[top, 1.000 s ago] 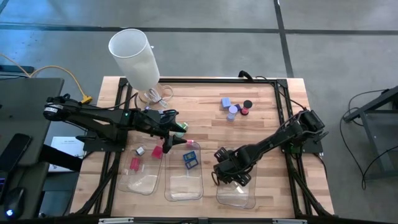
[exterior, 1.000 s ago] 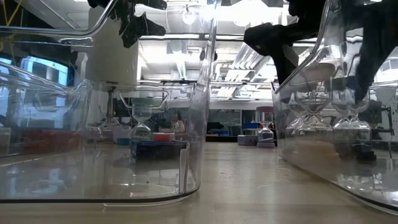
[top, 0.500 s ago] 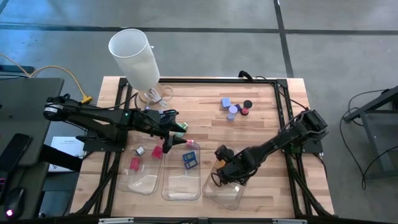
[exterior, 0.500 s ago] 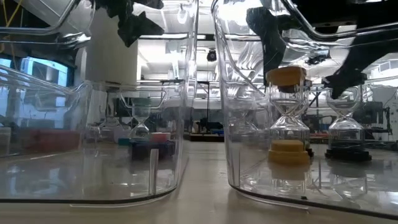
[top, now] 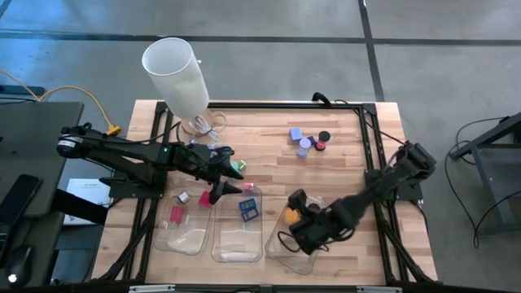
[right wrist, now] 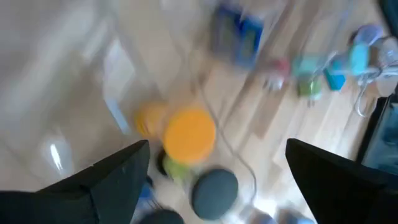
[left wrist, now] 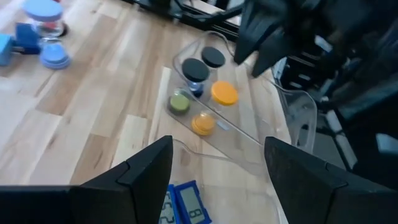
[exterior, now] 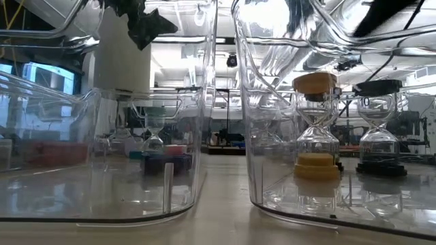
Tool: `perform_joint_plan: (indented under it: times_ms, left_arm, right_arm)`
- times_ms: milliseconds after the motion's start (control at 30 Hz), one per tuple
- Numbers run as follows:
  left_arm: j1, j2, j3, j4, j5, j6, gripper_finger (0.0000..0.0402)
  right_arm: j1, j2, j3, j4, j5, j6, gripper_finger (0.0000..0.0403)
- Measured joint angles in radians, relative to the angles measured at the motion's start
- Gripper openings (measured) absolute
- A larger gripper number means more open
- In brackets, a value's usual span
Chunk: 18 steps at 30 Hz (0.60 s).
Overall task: Pick & Place Office items
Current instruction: Put the light blue clock into the middle bin
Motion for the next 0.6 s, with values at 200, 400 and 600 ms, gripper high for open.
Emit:
perform_joint_plan:
  times_ms: [200,400,600]
  left_arm:
    - [0.0,0.0,0.0,0.0,0.053,0.092,0.0246]
    - [0.025,-0.015,0.001,-0.032,0.086,0.153,0.0246]
    - [0.084,-0.069,0.039,-0.232,0.122,0.202,0.0246]
  right_arm:
    - [0.069,-0.07,0.03,0.022,0.004,0.218,0.0363]
    - [0.106,-0.117,0.031,0.0,0.012,0.573,0.0362]
    - [0.137,-0.118,0.03,-0.013,0.193,0.775,0.0362]
